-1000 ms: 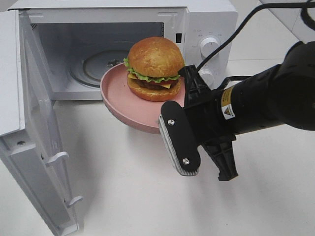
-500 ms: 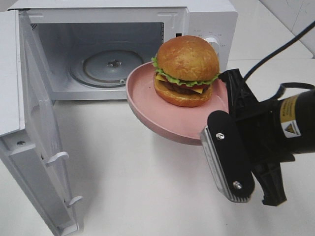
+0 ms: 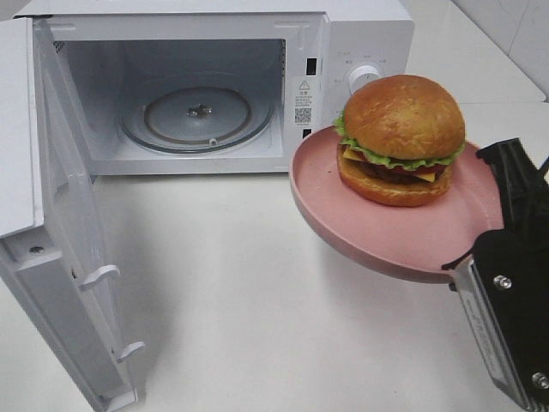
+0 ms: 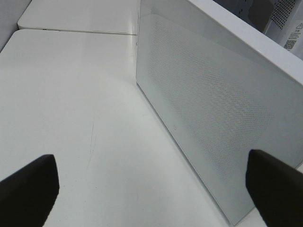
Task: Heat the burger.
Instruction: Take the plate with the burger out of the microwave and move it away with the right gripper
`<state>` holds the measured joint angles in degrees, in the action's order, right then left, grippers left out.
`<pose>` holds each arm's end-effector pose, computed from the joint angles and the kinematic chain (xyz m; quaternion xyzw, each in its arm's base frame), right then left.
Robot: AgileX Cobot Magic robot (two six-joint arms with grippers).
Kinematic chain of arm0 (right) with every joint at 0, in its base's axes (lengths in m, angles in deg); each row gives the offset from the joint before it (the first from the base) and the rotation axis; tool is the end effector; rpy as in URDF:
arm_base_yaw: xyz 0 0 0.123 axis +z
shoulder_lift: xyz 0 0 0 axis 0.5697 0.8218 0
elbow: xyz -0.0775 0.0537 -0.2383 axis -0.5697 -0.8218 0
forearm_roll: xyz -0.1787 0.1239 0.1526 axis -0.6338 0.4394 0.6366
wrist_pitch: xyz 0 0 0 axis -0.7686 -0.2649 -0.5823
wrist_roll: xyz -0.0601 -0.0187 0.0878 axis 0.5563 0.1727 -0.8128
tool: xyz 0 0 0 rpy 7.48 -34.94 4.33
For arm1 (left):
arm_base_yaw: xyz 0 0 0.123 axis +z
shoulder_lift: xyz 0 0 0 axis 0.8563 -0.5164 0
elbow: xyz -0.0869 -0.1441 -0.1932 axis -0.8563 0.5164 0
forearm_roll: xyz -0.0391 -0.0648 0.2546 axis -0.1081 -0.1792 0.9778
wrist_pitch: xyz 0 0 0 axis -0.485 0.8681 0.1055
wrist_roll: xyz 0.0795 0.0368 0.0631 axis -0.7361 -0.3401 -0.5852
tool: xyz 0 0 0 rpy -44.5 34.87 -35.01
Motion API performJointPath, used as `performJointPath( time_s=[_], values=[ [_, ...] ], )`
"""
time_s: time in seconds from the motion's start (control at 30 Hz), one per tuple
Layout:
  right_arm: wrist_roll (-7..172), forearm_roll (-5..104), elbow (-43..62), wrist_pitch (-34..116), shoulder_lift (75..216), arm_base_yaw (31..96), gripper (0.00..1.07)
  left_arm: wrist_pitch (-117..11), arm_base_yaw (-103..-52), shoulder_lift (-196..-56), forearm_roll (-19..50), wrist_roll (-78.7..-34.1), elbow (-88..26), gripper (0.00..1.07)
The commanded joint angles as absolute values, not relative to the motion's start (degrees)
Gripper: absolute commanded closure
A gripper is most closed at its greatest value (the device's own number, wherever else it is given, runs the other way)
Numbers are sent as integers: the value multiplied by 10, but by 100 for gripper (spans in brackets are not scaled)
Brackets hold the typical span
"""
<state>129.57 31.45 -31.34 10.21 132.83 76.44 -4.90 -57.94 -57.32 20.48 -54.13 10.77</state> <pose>0.1661 0.1280 0.1849 -0.7490 0.5633 -0.1393 0.3197 0.0514 -0.0149 0.2800 0.0064 0.8428 -0.0739 0.5331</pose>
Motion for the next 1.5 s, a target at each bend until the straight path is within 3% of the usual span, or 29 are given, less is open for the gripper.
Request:
performJointPath(
  time_s=[0.03, 0.57, 1.5],
  values=[
    [1245, 259, -308, 74, 1288, 763, 107, -56, -579, -562, 200, -538, 108, 6],
    [1003, 132, -308, -61, 1265, 763, 107, -56, -579, -562, 200, -538, 108, 6],
    [621, 39, -308, -237, 1291, 763, 107, -56, -579, -562, 200, -538, 108, 6]
  ],
)
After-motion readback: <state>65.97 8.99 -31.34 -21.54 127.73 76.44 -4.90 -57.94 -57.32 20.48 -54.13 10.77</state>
